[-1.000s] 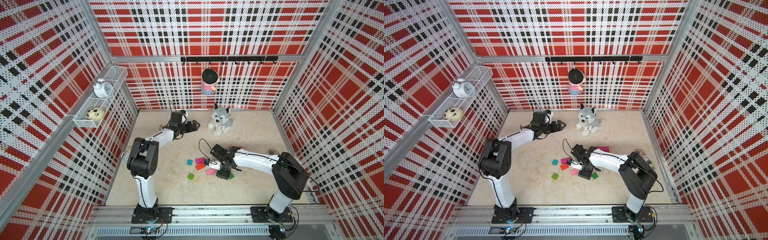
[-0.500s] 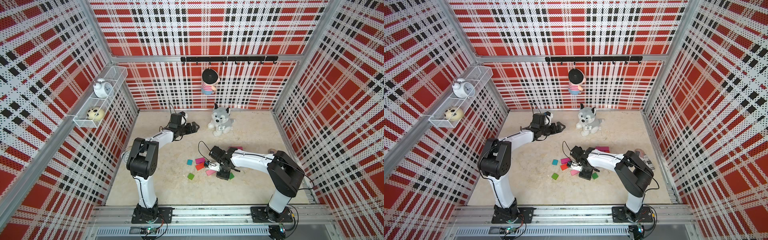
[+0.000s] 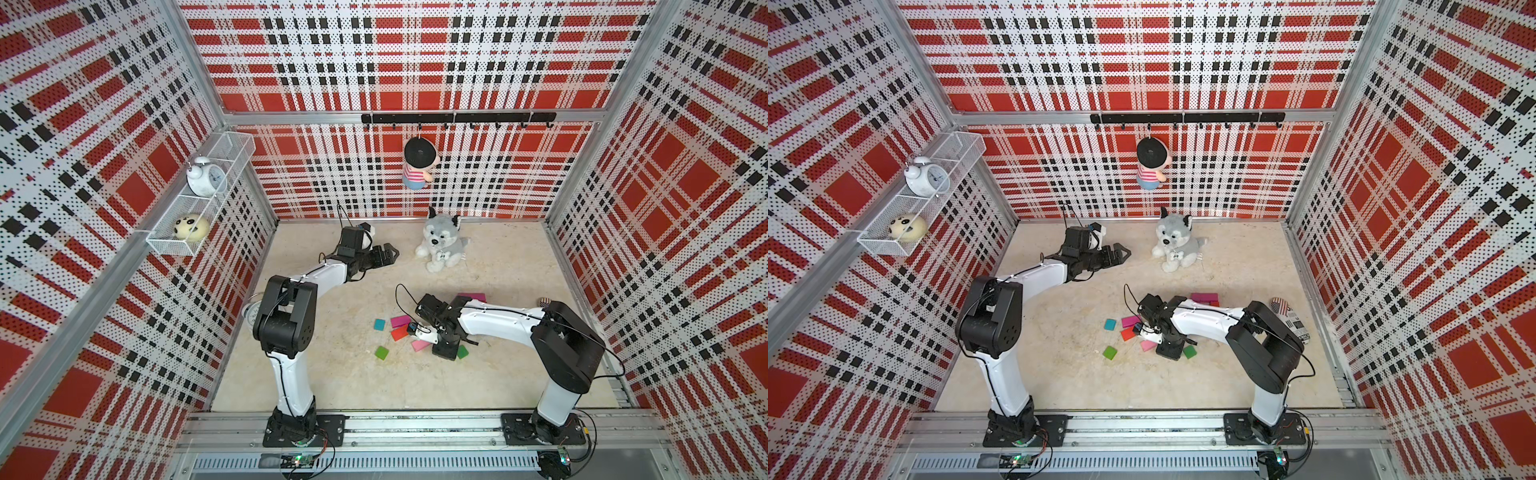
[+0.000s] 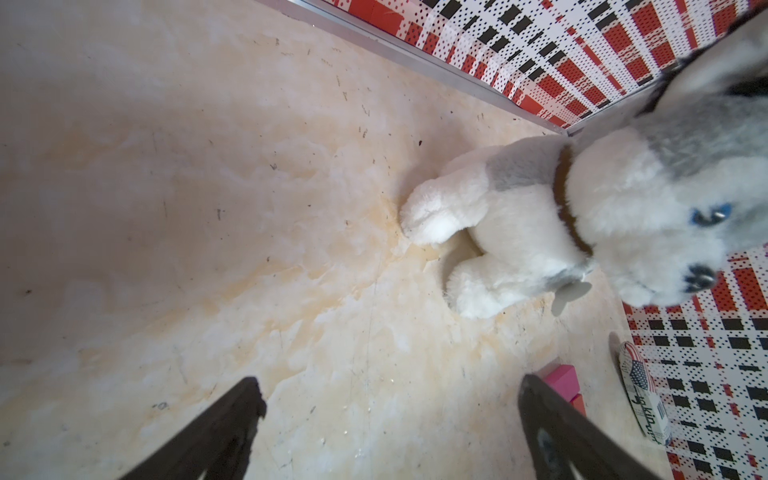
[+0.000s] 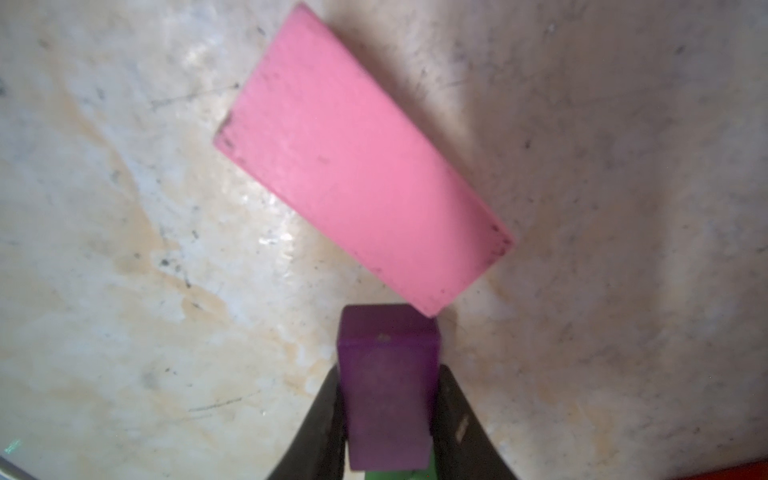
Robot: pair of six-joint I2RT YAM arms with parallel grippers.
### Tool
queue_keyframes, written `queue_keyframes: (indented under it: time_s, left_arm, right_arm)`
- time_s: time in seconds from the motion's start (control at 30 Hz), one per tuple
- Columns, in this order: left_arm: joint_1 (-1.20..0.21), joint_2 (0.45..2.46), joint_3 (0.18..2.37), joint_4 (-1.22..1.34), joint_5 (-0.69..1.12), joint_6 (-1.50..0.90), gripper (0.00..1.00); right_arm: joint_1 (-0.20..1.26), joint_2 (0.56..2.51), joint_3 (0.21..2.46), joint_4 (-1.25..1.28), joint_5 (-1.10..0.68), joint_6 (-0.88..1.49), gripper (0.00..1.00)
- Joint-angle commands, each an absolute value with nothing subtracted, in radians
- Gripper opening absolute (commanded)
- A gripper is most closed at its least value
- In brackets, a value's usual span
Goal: Assemble the number 7 with building blocks
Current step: Pick up the building block from the center of the board, then assemble the building block at the center of the board.
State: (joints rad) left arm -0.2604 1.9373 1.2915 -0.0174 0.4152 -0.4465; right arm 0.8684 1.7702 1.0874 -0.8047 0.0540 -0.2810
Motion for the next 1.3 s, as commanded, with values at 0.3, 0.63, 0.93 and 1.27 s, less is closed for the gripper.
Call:
queue_keyframes:
  time_s: [0.3, 0.63, 0.93, 1.27]
  left_arm:
    - [-0.315, 1.953, 1.425, -0.032, 0.443, -0.380, 0.98]
    - [-0.492, 1.989, 1.483, -0.140, 0.436, -0.252, 0.98]
    - [-0.575, 2.022, 1.506, -0.216, 0.394, -0.183, 0.98]
    - [-0.600, 2.048, 1.532, -0.272, 0.364, -0.133, 0.98]
  right_arm:
    - [0.699, 1.562, 1.169, -0.720, 0.043, 0.106, 0.18]
    - [0.484, 1.361, 0.976, -0.678, 0.028, 0.405, 0.15]
    - [0.471, 1.331, 0.900, -0.787, 0.051, 0.495, 0.16]
    - [0.458, 1.441, 0.870, -0.794, 0.079, 0.519, 0.20]
